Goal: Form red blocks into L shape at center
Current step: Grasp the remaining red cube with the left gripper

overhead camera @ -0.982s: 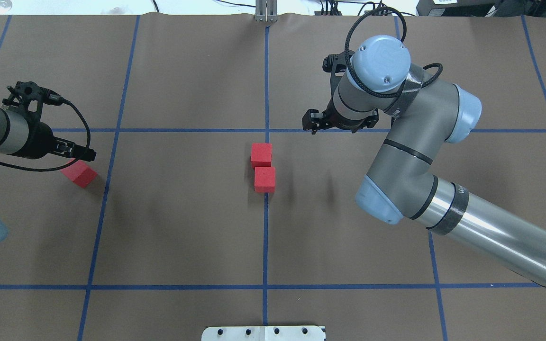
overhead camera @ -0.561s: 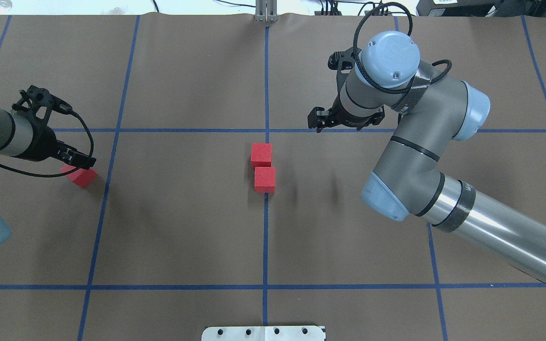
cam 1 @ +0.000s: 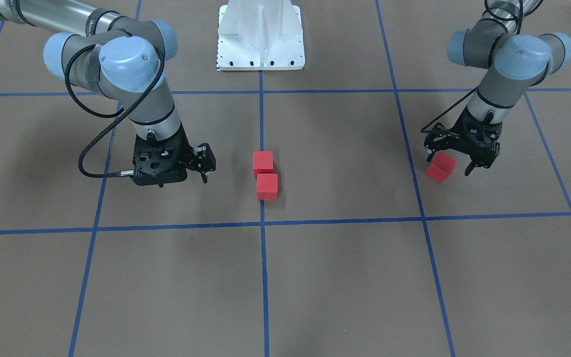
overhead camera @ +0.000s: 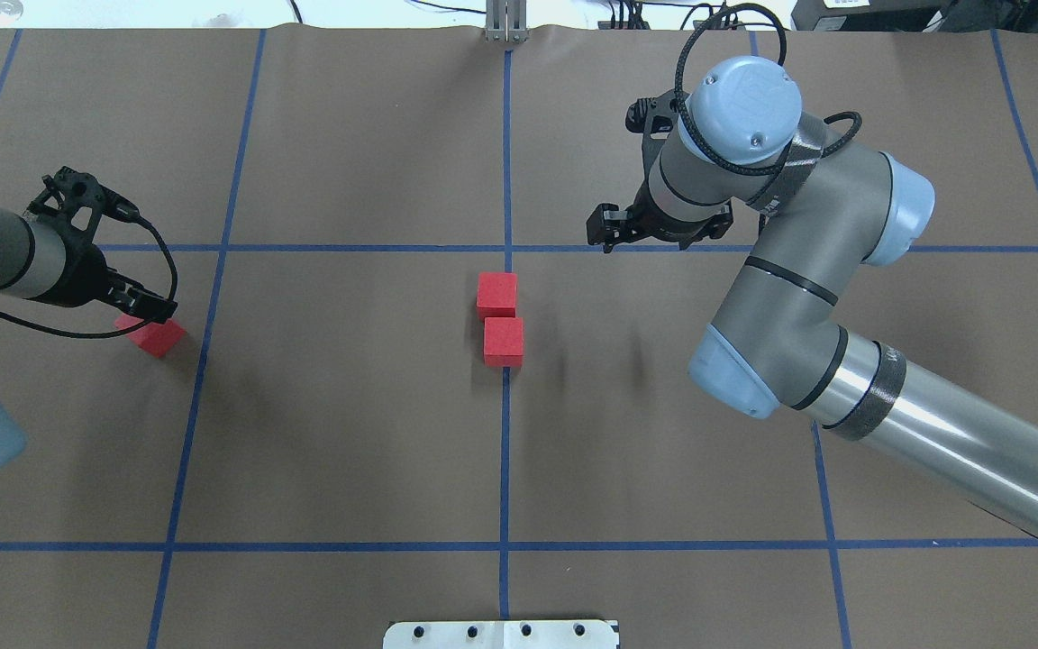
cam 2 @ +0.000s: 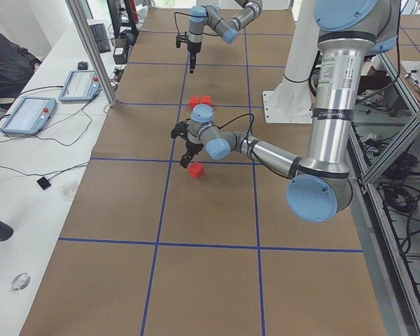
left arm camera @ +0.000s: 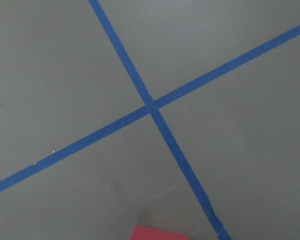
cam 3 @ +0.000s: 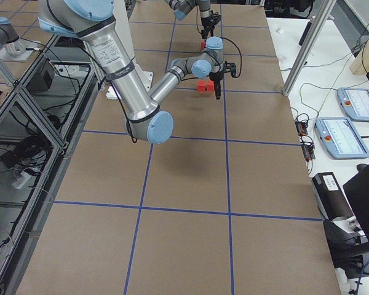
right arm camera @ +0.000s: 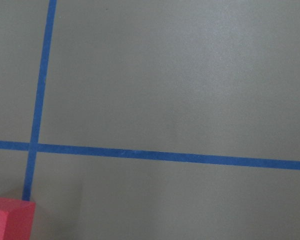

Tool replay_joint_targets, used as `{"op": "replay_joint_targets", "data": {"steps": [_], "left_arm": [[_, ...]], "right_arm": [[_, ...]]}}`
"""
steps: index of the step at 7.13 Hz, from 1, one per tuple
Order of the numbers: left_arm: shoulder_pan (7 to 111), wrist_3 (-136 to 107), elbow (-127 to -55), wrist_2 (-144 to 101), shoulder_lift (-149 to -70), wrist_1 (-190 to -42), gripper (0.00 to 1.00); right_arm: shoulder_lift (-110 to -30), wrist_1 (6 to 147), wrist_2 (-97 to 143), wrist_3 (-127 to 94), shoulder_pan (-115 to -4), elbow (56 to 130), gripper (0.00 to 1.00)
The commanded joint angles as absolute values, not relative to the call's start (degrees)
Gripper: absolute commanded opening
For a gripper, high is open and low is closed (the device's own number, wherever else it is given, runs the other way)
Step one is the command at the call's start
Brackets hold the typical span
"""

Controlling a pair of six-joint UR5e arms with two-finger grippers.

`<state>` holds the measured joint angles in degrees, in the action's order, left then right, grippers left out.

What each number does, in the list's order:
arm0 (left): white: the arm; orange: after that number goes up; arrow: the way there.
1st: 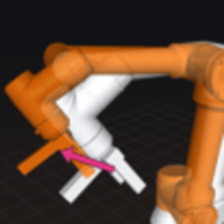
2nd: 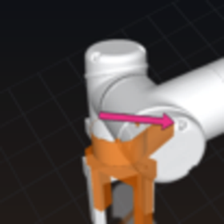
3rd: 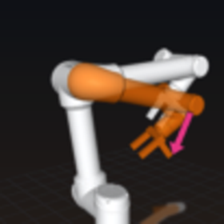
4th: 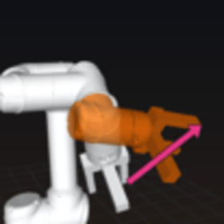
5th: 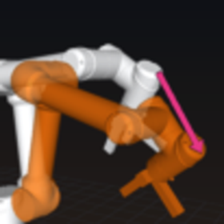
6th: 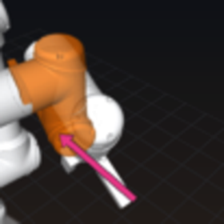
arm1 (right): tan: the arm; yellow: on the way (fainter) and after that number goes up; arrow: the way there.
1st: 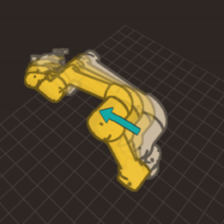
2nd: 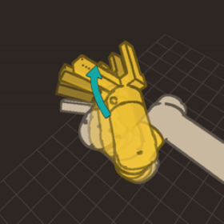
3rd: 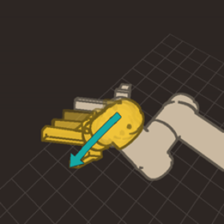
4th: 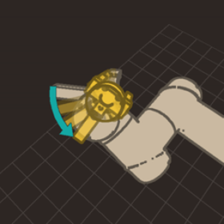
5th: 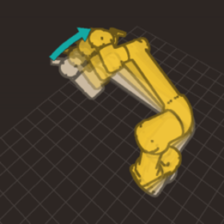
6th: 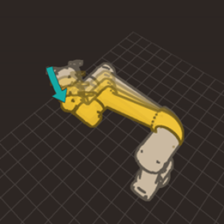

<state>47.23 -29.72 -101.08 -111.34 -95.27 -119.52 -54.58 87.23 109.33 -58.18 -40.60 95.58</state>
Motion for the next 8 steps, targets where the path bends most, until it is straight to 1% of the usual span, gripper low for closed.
{"op": "replay_joint_targets", "data": {"steps": [1, 8], "left_arm": [[46.4, -29.8, -100.7, -110.7, -95.2, -119.5, 1.0], [43.5, -29.7, -98.3, -108.6, -95.3, -119.7, 1.0]], "right_arm": [[-54.6, 87.2, 109.3, -58.3, -40.7, 95.5, 0.98], [-54.5, 87.2, 109.6, -58.4, -40.7, 95.5, 0.98]]}}
